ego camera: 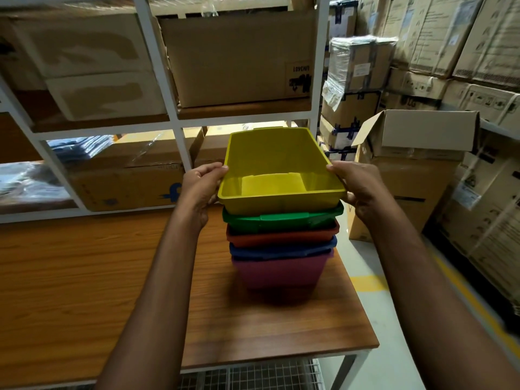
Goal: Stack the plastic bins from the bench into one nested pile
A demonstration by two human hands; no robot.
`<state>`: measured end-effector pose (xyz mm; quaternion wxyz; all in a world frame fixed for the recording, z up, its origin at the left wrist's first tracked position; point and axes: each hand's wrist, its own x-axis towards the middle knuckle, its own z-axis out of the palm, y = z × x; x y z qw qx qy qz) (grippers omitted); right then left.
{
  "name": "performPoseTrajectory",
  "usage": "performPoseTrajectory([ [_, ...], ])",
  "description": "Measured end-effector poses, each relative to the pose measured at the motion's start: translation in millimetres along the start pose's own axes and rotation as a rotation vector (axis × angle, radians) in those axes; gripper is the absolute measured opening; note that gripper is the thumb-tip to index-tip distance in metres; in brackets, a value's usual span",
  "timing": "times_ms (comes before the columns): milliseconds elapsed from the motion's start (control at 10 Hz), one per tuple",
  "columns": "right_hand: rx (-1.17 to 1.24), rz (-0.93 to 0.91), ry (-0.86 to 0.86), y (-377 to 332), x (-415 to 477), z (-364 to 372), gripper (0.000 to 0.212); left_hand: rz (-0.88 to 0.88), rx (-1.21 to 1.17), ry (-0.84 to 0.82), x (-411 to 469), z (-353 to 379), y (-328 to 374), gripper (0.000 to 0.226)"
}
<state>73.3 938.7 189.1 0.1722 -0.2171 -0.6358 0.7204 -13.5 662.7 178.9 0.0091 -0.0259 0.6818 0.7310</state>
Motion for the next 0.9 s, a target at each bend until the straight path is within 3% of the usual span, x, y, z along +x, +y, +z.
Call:
performPoseTrajectory([
  [600, -0.122, -0.222, 0.085, 14, -44, -15, 0.028, 0.172, -0.052, 0.082, -58, -2, -17, 0.029],
  [900, -0.225, -0.296, 0.023, 22, -81, -38, 0.027, 0.260, 0.086, 0.185, -120, -3, -27, 0.034],
])
